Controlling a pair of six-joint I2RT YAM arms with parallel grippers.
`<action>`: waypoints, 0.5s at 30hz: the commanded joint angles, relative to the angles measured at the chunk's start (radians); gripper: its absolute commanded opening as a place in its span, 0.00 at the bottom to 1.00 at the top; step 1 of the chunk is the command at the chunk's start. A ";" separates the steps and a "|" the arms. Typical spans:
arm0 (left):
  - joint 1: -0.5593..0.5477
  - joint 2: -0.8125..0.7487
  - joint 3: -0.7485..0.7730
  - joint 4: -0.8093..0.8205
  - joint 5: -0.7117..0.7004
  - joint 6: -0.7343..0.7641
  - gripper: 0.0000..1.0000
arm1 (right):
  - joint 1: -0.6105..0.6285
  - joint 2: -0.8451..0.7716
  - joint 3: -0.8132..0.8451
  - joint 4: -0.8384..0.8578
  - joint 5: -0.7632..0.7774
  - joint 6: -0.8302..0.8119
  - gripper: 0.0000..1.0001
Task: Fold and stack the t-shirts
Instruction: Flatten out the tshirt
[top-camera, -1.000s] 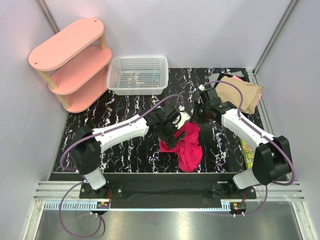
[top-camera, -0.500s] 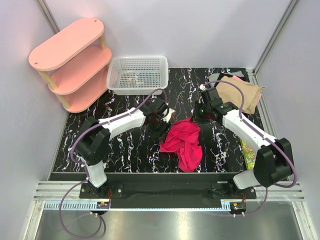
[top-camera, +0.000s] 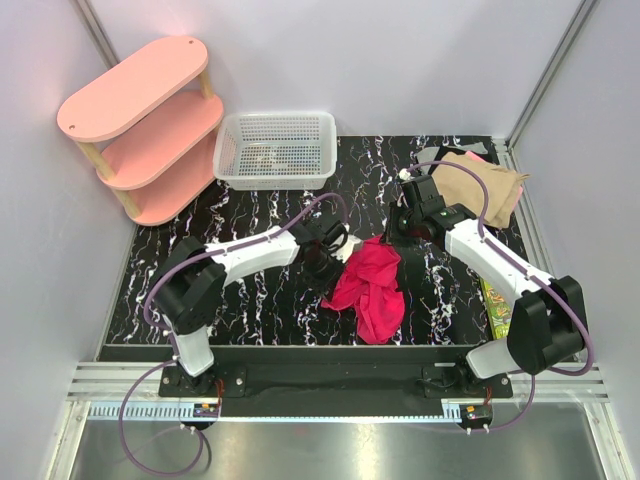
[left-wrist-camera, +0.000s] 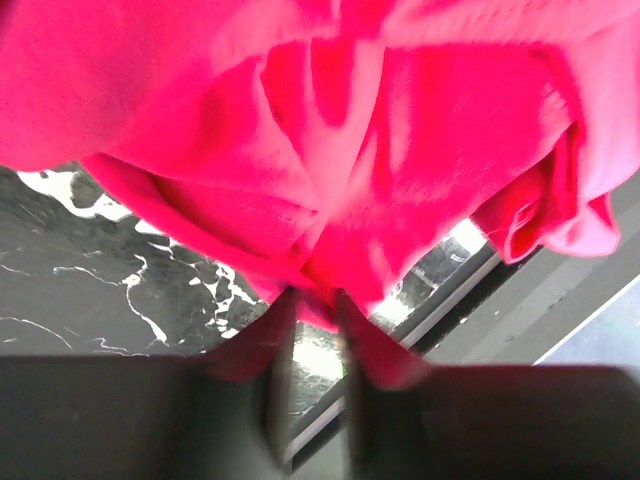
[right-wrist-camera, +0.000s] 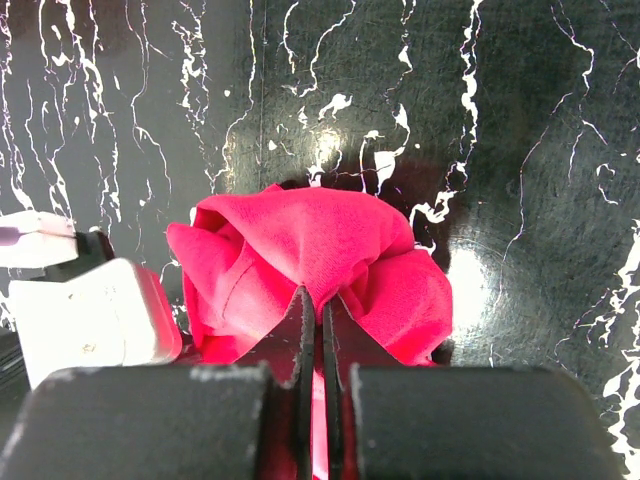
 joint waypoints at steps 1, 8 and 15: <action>0.007 0.002 0.000 0.011 0.020 0.002 0.02 | -0.006 -0.034 0.049 0.009 -0.001 -0.014 0.00; 0.145 0.024 0.193 -0.126 -0.060 0.092 0.00 | -0.012 -0.057 0.127 -0.052 0.018 -0.046 0.00; 0.340 -0.222 0.388 -0.246 -0.210 0.307 0.00 | -0.012 -0.190 0.241 -0.155 -0.039 -0.032 0.00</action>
